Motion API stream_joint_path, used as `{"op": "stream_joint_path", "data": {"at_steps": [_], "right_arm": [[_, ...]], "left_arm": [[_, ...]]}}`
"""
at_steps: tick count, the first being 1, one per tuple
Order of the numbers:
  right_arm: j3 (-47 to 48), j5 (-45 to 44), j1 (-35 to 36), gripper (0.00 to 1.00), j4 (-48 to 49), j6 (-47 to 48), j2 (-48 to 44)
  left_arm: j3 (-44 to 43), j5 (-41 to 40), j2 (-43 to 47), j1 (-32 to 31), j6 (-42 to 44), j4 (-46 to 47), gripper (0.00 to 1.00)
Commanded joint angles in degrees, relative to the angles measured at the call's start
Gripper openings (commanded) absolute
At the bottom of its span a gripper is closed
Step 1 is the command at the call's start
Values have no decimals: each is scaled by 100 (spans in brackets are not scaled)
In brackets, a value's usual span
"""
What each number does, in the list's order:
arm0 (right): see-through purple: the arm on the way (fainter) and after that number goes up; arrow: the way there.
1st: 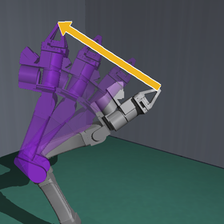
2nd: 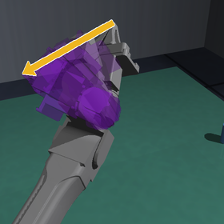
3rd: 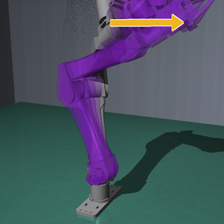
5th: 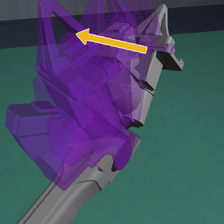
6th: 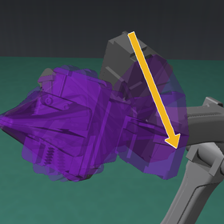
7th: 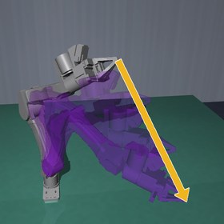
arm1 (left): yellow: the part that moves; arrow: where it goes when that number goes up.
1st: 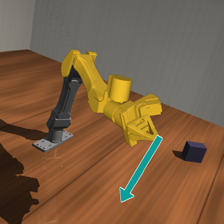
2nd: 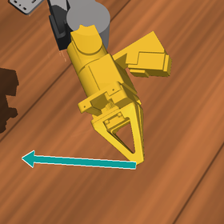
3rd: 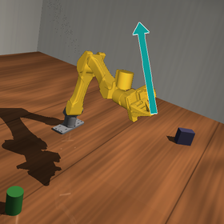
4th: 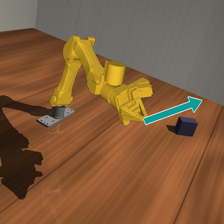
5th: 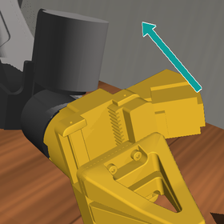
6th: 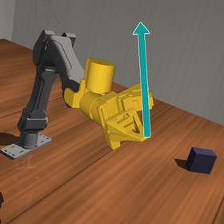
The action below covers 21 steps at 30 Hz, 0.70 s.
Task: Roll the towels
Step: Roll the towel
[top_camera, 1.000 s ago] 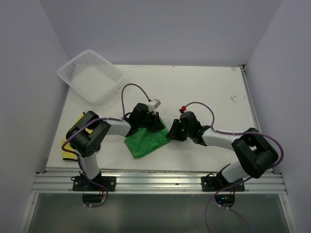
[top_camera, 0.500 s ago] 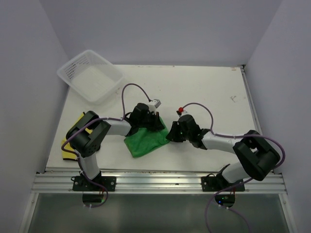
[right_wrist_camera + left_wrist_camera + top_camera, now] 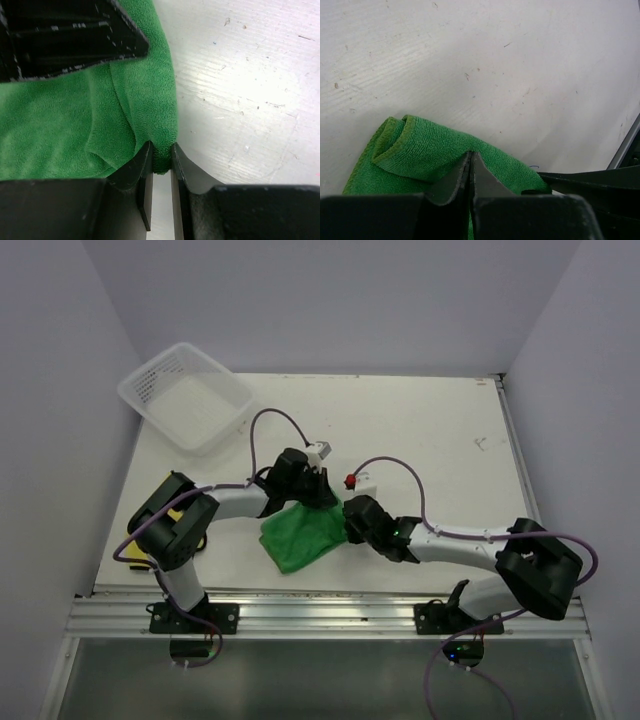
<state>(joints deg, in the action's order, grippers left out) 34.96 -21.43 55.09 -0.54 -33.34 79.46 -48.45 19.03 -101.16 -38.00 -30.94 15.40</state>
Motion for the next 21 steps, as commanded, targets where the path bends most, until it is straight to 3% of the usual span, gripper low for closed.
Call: {"op": "stream_joint_path", "data": {"at_steps": [1, 14, 21], "right_arm": [[274, -914, 221, 0, -588, 258, 95], [907, -2171, 1292, 0, -974, 425, 860], [1592, -2971, 1847, 0, -1720, 539, 1571]], "left_arm": [[-253, -303, 360, 73, -35, -230, 4], [-201, -294, 914, 214, -88, -476, 4], [-95, -294, 1011, 231, -114, -450, 4]]}}
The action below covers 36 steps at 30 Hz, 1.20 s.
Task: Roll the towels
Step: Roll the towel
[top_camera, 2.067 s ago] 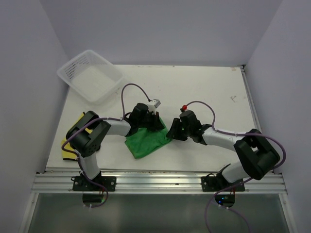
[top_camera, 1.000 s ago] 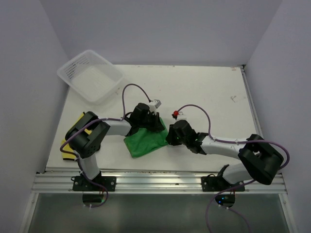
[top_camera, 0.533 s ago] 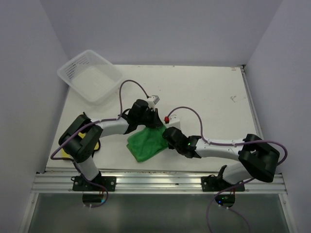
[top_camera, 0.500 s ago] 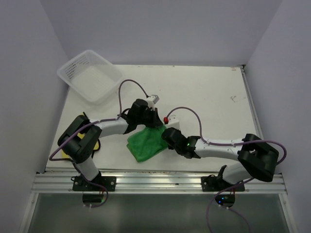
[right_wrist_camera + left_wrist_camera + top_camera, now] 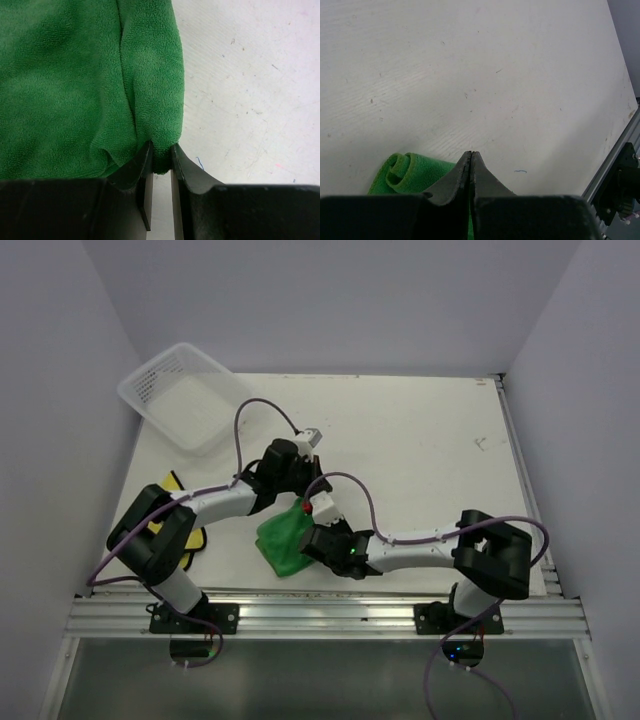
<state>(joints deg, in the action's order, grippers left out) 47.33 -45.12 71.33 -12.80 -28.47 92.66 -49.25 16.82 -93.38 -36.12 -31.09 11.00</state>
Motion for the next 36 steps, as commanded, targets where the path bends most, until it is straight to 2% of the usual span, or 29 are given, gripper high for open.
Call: {"op": "stream_joint_path", "data": {"at_steps": [1, 6, 12, 15, 25, 30, 36], "right_arm": [[556, -707, 363, 0, -591, 78, 348], [1225, -1103, 671, 0, -1355, 131, 1253], [1832, -1095, 909, 0, -1787, 324, 1930], [2025, -1051, 944, 0, -1919, 412, 2089], [2351, -990, 1067, 0, -2060, 606, 2467], [2342, -990, 1067, 0, -2069, 579, 2467], [2114, -1086, 1085, 18, -1824, 562, 1881]], "left_arm": [[-5, -56, 242, 35, -99, 7, 4], [118, -30, 294, 43, -134, 51, 5], [302, -38, 444, 43, -143, 16, 4], [460, -3, 523, 35, -160, 16, 4], [1496, 471, 567, 9, -564, 972, 4], [1752, 384, 479, -53, -600, 1097, 4], [1867, -177, 304, -79, -406, 983, 3]]}}
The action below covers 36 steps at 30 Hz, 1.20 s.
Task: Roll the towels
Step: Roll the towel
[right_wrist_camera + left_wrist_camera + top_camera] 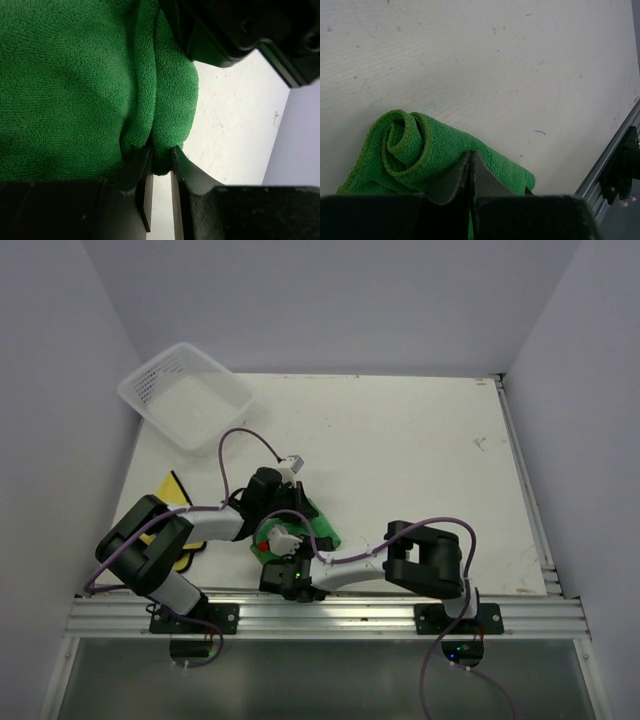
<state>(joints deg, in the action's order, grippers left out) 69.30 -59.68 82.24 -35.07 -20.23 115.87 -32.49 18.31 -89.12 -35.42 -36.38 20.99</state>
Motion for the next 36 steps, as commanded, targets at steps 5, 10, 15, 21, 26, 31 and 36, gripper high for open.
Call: {"op": "stream_joint_path", "data": {"at_steps": [5, 10, 15, 21, 26, 31, 36], "right_arm": [[-408, 168, -15, 29, 694, -297, -1048], [-811, 150, -15, 41, 1133, -385, -1725], [-1163, 237, -15, 44, 1344, -613, -2472], [-2181, 1786, -732, 47, 2150, -1237, -3762], [-2904, 3944, -1971, 55, 3189, -1702, -4424], [-3141, 5035, -2624, 59, 3472, -2046, -4267], [-3186, 5722, -2836, 60, 3859, -2284, -3854]], "left_arm": [[568, -732, 9, -141, 148, 327, 2], [551, -793, -88, -149, 175, 318, 1], [516, -846, -79, -149, 201, 265, 1], [507, -829, -26, -141, 202, 230, 1], [542, -820, -35, -149, 210, 221, 1], [551, -793, -18, -141, 210, 212, 1], [559, -811, 61, -149, 202, 168, 1]]}}
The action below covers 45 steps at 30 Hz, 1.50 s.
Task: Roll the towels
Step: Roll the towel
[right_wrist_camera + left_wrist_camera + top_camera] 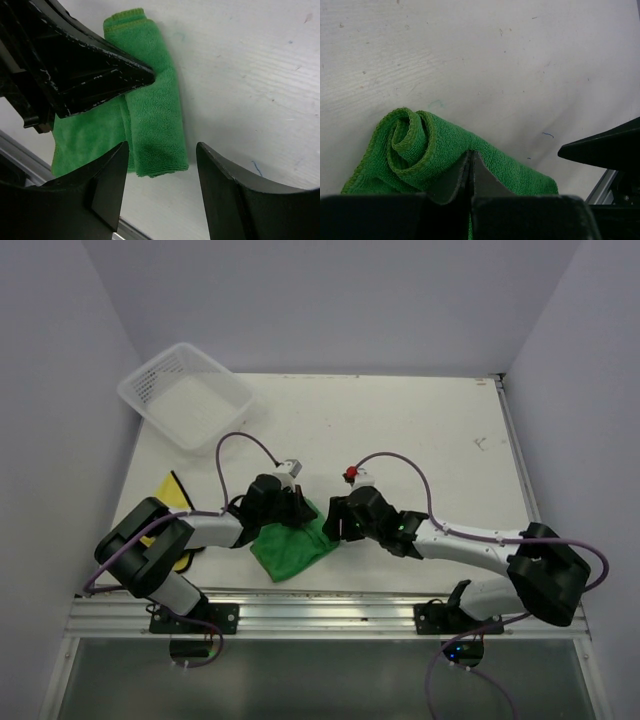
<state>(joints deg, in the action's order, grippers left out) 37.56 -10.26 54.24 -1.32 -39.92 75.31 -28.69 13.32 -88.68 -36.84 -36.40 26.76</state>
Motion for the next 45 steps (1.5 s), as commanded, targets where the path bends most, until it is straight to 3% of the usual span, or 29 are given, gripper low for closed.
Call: {"op": "stream_joint_path", "data": {"at_steps": [1, 17, 21, 22, 25, 29, 34, 38, 45], "right_arm": [[-12, 815, -27, 60, 492, -323, 264], [-91, 868, -36, 60, 544, -174, 907], [-135, 956, -36, 43, 703, -121, 959], [-135, 956, -36, 34, 712, -86, 933], [-56, 807, -19, 19, 546, 133, 872], [58, 193, 218, 15, 151, 493, 679], [278, -1511, 850, 11, -254, 986, 546], [427, -2566, 1334, 5, -246, 1188, 774], [840, -4114, 2072, 3, -403, 1645, 1530]], "left_arm": [[179, -304, 18, -7, 204, -409, 1], [416, -321, 132, 1, 133, -312, 1], [452, -348, 150, 1, 125, -303, 1], [452, -348, 158, -7, 125, -303, 1], [390, -348, 141, -7, 133, -338, 1], [163, -348, 97, 1, 186, -478, 1], [-321, -418, -25, 1, 256, -751, 1], [-944, -313, -228, 45, 265, -1050, 1], [-1429, -286, -132, 63, 292, -1393, 1]]}}
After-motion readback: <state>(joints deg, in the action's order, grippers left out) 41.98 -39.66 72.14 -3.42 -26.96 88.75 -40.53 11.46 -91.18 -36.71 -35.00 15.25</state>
